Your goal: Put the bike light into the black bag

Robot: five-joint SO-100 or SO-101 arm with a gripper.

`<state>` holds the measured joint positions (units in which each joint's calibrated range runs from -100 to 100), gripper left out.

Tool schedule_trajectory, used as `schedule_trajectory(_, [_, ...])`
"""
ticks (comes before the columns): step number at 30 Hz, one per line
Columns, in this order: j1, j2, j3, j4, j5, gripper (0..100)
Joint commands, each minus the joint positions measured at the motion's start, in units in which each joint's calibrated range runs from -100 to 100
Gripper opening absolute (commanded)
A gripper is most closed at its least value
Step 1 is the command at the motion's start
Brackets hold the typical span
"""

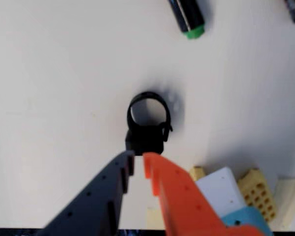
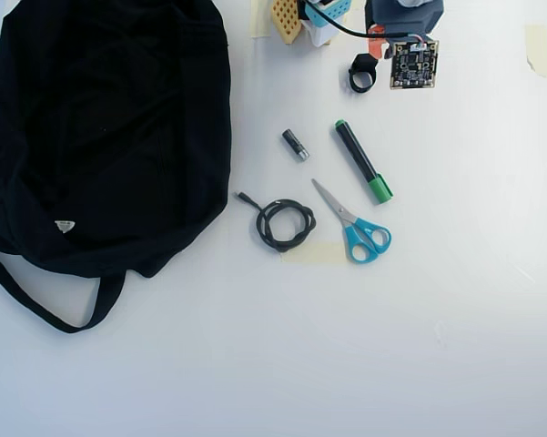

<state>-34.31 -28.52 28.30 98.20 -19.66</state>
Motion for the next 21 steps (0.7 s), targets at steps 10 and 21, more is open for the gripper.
schedule_trajectory(10, [-3.2,-1.3,-0.1,-2.3,-6.7,2])
schedule_trajectory(21, [-3.0,-1.3,7.6,-9.0,-7.8,2])
